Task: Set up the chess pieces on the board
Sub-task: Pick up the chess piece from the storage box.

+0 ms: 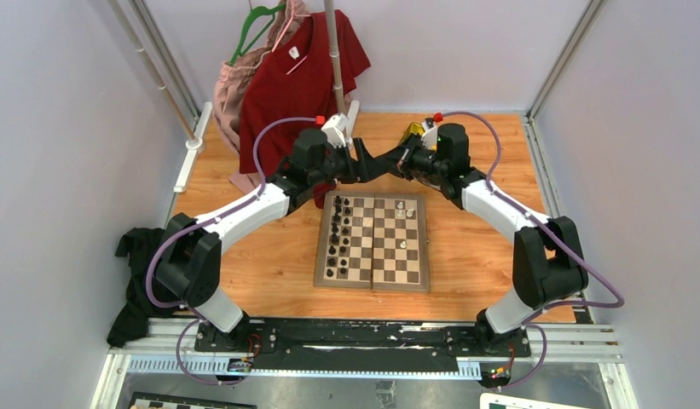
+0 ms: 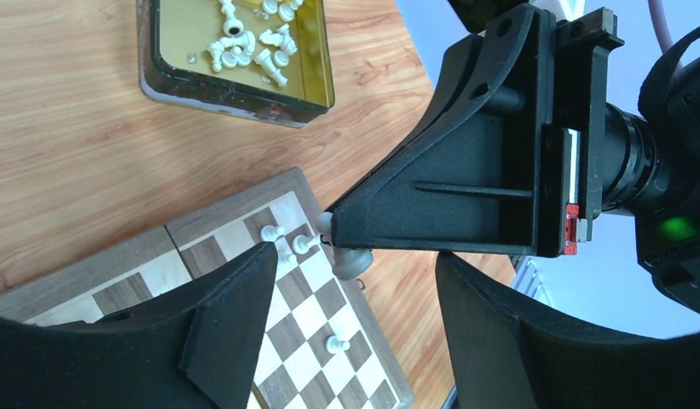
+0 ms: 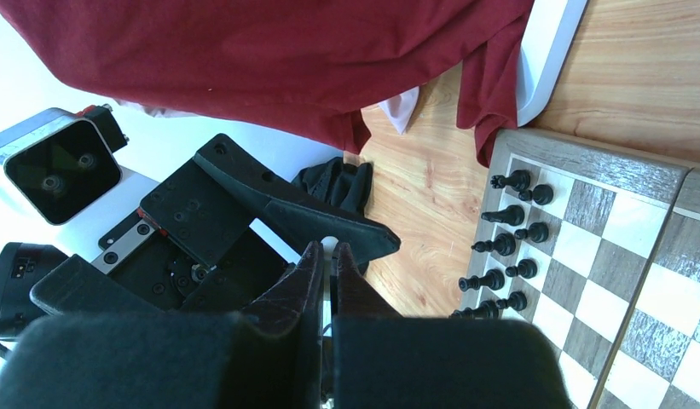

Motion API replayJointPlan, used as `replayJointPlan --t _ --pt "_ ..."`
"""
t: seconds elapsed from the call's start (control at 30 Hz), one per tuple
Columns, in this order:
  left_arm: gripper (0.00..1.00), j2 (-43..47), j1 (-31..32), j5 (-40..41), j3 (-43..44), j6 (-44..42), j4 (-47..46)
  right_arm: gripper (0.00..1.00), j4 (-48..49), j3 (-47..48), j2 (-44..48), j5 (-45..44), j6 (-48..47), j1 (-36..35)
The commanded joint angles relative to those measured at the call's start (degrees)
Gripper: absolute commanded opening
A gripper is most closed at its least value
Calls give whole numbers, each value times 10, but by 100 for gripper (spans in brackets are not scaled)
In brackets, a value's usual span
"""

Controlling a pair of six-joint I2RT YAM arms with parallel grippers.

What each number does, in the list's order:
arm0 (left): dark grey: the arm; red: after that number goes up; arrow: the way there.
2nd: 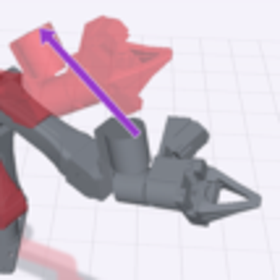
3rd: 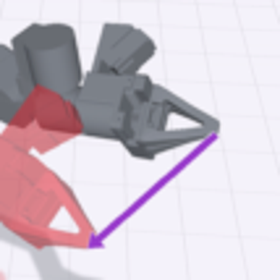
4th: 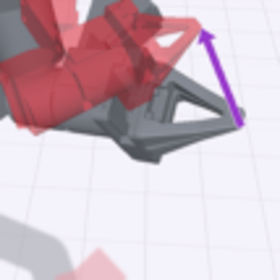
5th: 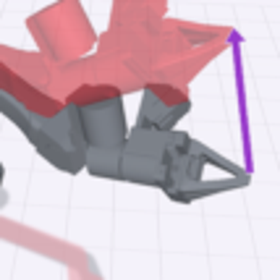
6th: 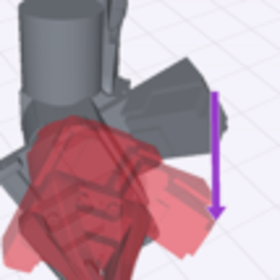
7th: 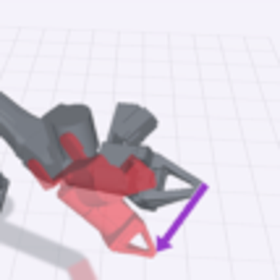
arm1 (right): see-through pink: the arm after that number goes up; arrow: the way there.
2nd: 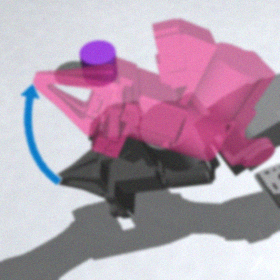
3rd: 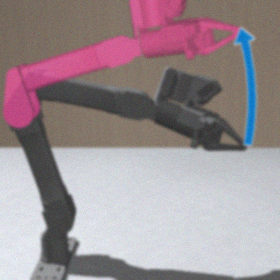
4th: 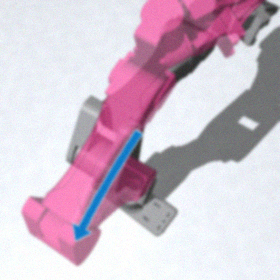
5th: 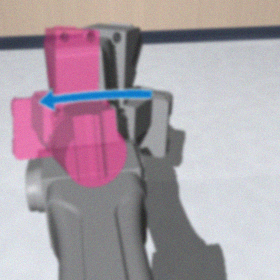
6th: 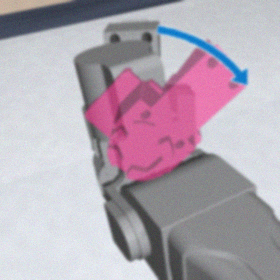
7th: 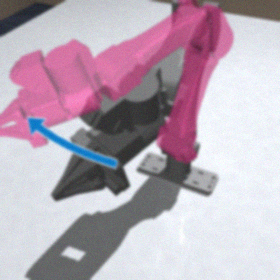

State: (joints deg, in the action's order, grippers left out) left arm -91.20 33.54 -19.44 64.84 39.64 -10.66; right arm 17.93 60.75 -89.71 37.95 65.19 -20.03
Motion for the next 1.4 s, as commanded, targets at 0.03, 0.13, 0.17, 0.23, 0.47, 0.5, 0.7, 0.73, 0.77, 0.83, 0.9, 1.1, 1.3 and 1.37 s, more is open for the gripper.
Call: replayJointPlan --t 0.03,0.13,0.17,0.23,0.47,0.5,0.7,0.73,0.77,0.83,0.9,1.1,1.3,1.37 --pt "72 0 3 21 4 4 -24 0 5 -17 34 17 -2 -13" --pt "67 0 1 24 4 6 -23 0 2 -23 40 19 -4 -13" --pt "65 -2 1 24 4 7 -24 0 0 -23 41 19 -6 -14" --pt "62 -4 2 24 5 10 -24 0 -7 -24 42 19 -12 -15" --pt "55 -3 2 26 6 10 -24 0 -20 -35 46 20 -28 -22" --pt "54 -3 1 25 6 10 -23 0 -23 -36 47 20 -32 -22" --pt "49 1 -1 24 4 11 -24 0 -25 -46 43 21 -41 -23" --pt "48 0 -2 24 3 11 -23 0 -26 -46 43 21 -42 -25" --pt "48 0 -2 23 3 12 -24 0 -28 -46 42 21 -43 -25" --pt "47 0 -2 23 3 13 -24 0 -30 -47 41 23 -45 -26" --pt "46 0 -3 22 3 12 -24 0 -30 -51 40 23 -46 -27" --pt "42 -1 -5 19 2 12 -24 0 -29 -59 37 24 -46 -30" --pt "37 -2 -8 15 3 12 -24 0 -21 -63 32 25 -41 -32" --pt "36 -2 -9 13 3 11 -24 0 -17 -63 29 28 -37 -34"
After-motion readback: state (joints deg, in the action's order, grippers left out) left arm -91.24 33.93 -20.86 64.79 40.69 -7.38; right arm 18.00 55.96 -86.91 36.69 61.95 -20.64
